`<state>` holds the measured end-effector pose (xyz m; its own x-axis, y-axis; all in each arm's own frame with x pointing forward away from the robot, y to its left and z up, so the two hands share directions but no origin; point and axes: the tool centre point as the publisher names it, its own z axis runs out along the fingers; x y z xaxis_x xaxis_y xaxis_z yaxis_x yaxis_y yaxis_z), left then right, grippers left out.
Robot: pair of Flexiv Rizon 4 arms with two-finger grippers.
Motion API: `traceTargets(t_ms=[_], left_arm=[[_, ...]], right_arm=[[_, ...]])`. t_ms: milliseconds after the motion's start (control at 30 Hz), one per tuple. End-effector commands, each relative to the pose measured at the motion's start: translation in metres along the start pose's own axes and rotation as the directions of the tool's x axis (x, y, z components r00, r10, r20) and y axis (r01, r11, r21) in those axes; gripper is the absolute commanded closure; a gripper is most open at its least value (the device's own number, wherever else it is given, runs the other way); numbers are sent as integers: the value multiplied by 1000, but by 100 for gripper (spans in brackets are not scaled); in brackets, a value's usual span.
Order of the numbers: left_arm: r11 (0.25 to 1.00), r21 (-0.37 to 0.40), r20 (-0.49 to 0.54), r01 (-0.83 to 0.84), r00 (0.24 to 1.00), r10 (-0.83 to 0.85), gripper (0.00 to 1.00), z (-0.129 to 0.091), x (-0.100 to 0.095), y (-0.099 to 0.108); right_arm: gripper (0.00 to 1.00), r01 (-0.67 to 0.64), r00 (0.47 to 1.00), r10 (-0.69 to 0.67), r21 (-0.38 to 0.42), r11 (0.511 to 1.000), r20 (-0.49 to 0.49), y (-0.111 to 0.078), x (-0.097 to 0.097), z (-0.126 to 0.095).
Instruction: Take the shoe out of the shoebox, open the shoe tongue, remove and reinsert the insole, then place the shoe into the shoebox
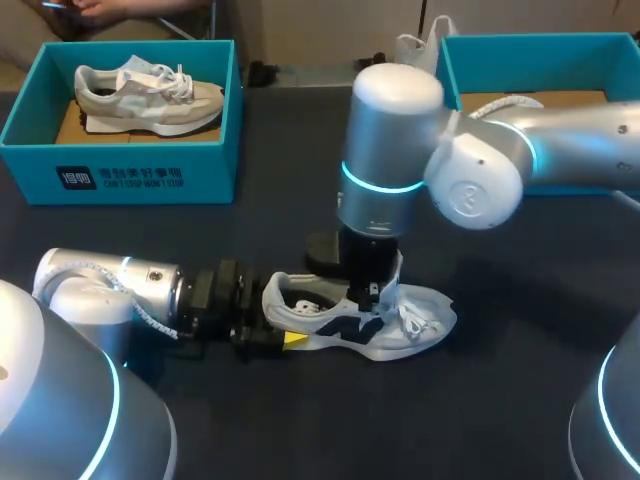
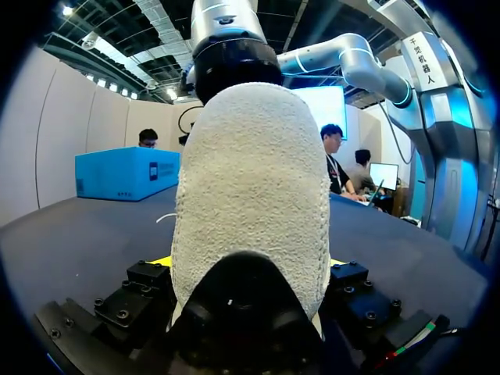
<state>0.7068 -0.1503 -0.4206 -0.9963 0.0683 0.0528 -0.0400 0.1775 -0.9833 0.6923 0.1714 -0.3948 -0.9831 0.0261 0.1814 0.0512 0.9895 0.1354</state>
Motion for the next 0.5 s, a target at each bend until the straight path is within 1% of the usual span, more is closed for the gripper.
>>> traceTargets(t_ms=[33,267,433,500], left_arm=[[1000,0,6,1,1000,-1,100,1,-3,-1],[1000,0,6,1,1000,-1,100,1,-3,-1],[1000,0,6,1,1000,-1,100,1,-3,-1],[1000,0,6,1,1000,-1,100,1,-3,-1]], right_arm=[[100,24,999,-21,-79,997,40,-11,16,-16],[100,79,995,-71,-126,989,68,-4,15,-26],[100,98,993,-88,-139,985,77,-2,12,-32],[100,89,994,-80,-125,988,76,-2,9,-33]])
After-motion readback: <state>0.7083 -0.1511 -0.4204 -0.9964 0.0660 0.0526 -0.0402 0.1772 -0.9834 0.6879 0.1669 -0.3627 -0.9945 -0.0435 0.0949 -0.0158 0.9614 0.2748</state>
